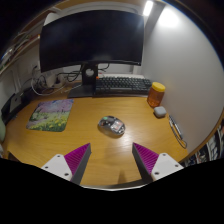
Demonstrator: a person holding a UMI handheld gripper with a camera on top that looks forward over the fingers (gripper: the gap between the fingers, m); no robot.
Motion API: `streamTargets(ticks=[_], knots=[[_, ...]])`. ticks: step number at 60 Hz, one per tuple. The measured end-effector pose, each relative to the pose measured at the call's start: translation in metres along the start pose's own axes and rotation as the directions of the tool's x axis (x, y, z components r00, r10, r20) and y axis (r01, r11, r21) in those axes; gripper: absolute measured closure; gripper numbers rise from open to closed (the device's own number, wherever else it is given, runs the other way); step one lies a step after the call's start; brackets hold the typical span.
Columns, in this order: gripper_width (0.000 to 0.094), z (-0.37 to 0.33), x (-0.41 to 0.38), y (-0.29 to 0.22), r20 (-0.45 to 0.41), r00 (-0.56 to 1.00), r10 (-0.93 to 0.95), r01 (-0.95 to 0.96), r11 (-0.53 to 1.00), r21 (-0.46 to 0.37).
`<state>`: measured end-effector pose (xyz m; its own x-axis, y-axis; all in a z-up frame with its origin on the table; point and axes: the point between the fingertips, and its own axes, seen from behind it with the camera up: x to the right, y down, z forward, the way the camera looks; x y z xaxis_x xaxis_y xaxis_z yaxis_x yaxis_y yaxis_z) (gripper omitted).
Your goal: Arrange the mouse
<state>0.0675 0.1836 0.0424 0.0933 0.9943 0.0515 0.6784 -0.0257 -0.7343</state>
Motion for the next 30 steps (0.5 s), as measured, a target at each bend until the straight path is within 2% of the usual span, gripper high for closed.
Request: streamTargets(ticks=[13, 30], knots=[[0.008, 0.042, 0.01, -0.017, 0.016, 1.0, -0.02, 0.019, 0.997, 0.071], [0.0076, 0.101, 0.016, -0.027, 0.023, 0.998, -0.066, 0.065, 0.996, 0.058]])
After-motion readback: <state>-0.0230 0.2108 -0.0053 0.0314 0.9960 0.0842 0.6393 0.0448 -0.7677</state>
